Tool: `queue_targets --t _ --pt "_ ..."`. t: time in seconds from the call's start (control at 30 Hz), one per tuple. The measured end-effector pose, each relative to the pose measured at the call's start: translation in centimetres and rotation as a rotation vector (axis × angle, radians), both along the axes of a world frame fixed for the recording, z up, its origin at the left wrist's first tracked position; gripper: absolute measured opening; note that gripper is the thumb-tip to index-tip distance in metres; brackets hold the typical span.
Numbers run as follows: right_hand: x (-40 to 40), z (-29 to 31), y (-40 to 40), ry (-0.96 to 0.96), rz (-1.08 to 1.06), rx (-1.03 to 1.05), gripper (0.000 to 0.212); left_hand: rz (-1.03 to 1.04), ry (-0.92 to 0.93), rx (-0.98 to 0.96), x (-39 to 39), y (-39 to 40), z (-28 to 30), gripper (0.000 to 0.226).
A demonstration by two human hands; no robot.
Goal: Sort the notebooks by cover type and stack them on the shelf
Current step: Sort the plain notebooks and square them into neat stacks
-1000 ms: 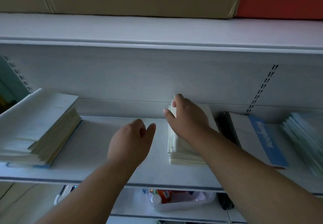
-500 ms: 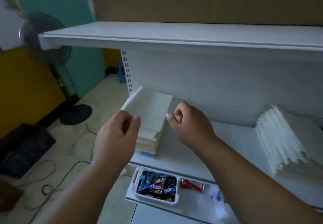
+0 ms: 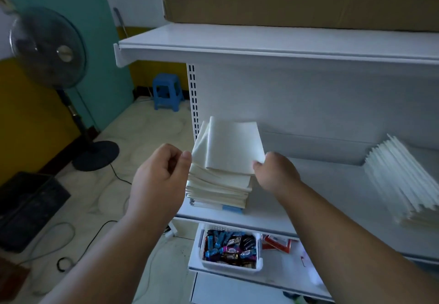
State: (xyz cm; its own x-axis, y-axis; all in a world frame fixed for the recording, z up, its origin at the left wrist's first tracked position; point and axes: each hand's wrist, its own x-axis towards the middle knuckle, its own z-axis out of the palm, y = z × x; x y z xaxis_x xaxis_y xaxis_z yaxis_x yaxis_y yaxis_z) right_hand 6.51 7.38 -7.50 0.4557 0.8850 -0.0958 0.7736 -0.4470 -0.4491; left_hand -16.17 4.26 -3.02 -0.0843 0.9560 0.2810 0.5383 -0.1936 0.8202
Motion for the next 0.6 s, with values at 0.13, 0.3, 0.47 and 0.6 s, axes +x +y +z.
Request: queue_targets --t 0.13,0.3,0.47,0.6 --pt "-0.8 2.6 -1.4 0.169 -0.08 0.319 0.014 0.009 0.127 -0.097 0.1 1.4 0.2 0.026" --pt "-4.9 3.9 -4.2 0.781 0.113 0.408 0.014 -0.072 -0.396 -0.448 0.8 2.6 0.2 0.027" --pt "-3.0 1.3 -1.6 0.318 -0.053 0.236 0.07 0.023 -0.573 -0.314 -0.6 2.9 -0.4 0.005" --pt "-2.0 -0.3 -0.3 0.114 -0.005 -0.061 0.077 0.021 -0.68 -0.33 -1.6 2.1 -1.0 0.005"
